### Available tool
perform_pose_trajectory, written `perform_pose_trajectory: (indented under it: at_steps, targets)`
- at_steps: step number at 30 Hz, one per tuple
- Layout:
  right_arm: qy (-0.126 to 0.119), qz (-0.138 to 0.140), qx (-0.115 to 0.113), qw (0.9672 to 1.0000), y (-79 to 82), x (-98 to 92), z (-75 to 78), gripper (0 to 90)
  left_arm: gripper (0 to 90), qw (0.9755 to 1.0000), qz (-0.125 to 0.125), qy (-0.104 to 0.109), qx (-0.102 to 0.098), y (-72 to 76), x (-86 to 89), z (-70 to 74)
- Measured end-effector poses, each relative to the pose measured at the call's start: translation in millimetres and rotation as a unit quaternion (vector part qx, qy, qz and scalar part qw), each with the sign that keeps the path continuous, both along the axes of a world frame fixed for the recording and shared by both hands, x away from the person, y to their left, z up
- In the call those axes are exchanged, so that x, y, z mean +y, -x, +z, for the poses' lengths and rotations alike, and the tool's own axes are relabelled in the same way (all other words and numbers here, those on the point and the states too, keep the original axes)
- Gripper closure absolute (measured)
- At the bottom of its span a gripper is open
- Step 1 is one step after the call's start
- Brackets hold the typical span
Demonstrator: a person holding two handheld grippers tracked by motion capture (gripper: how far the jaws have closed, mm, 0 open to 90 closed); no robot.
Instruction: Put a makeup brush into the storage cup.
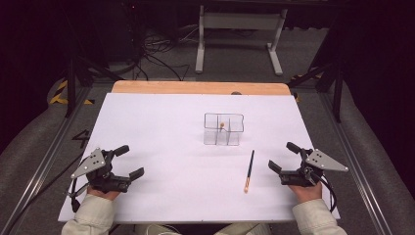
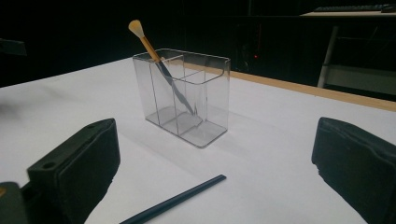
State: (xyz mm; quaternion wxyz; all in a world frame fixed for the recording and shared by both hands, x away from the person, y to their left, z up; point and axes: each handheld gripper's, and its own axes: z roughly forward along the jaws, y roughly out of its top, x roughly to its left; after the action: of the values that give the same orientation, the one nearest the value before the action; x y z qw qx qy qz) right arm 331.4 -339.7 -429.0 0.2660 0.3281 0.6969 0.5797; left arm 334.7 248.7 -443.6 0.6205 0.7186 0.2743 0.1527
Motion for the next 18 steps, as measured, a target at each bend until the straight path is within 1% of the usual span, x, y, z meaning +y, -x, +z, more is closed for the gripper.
perform_pose_trajectory:
  at_steps: [2, 3, 6, 8, 10, 13, 17, 18]
  targets:
    - [-0.001, 0.000, 0.000, 1.0000, 0.3, 0.1, 0.2, 1.6, 0.3, 1.0000, 0.000, -0.001, -0.001, 0.0, 0.3, 0.2]
    - [-0.001, 0.001, -0.001, 1.0000, 0.5, 0.3, 0.5, 1.6, 0.3, 1.0000, 0.002, 0.004, 0.000, 0.3, 0.1, 0.2]
    - [-0.005, 0.004, 0.000, 1.0000, 0.5, -0.2, 0.7, 1.6, 0.3, 1.0000, 0.002, 0.005, 0.000, 0.3, 0.2, 0.3]
    - [-0.011, 0.003, 0.001, 0.9999, 0.5, -1.1, 1.0, 1.6, 0.3, 1.0000, 0.002, 0.006, 0.000, 0.0, 0.0, 0.4]
    - [-0.007, 0.004, 0.000, 1.0000, 1.3, -1.5, 1.2, 1.6, 0.3, 1.0000, 0.003, 0.006, -0.001, -0.4, -0.4, 0.7]
    - [-0.009, 0.004, -0.001, 1.0000, 1.9, -1.8, 1.4, 1.6, 0.3, 1.0000, 0.002, 0.007, -0.001, -1.0, -1.4, 0.5]
    - [-0.006, 0.005, -0.002, 1.0000, 1.1, -1.7, 1.2, 1.5, 0.3, 1.0000, 0.003, 0.004, 0.000, -0.8, -0.1, 0.5]
    - [-0.006, 0.005, -0.002, 1.0000, 1.0, -1.2, 1.1, 1.5, 0.4, 1.0000, 0.004, 0.008, 0.000, -0.3, 0.1, 0.7]
